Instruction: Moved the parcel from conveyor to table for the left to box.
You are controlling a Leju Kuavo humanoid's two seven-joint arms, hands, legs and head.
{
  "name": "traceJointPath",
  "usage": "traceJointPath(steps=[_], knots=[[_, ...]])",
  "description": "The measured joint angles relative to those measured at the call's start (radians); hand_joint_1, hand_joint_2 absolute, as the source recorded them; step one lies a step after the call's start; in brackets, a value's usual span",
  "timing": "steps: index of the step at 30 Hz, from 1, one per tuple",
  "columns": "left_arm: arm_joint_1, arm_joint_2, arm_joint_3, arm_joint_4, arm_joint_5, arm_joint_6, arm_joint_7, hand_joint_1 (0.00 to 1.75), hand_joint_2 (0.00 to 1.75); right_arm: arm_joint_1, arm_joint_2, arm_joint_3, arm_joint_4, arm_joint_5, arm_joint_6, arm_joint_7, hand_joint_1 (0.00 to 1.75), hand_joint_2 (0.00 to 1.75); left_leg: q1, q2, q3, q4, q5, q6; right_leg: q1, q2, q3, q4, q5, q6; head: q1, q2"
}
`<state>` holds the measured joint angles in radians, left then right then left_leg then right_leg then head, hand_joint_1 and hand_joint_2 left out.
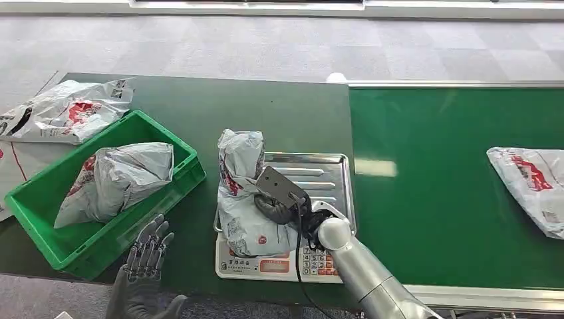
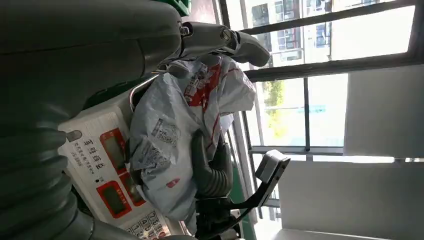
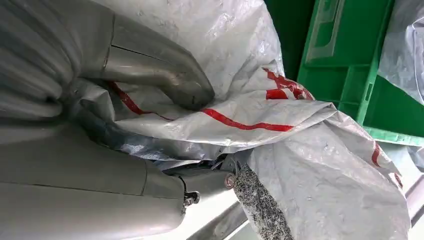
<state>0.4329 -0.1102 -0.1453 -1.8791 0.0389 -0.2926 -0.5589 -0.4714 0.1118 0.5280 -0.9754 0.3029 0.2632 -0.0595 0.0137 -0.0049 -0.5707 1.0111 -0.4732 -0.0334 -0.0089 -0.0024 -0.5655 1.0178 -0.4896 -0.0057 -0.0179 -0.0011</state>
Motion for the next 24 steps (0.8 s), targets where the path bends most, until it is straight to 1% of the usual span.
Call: traceJointPath(steps=[24], knots=[[0.000, 0.000, 0.000, 0.000, 0.000, 0.000, 0.000, 0.00, 1.75, 0.000, 0.000, 0.000, 0.000, 0.000, 0.000, 0.000, 1.75, 1.75, 0.000, 0.000, 0.000, 0.000, 0.000, 0.000, 0.000, 0.000, 0.000, 0.000, 0.000, 0.000, 0.000, 0.000]])
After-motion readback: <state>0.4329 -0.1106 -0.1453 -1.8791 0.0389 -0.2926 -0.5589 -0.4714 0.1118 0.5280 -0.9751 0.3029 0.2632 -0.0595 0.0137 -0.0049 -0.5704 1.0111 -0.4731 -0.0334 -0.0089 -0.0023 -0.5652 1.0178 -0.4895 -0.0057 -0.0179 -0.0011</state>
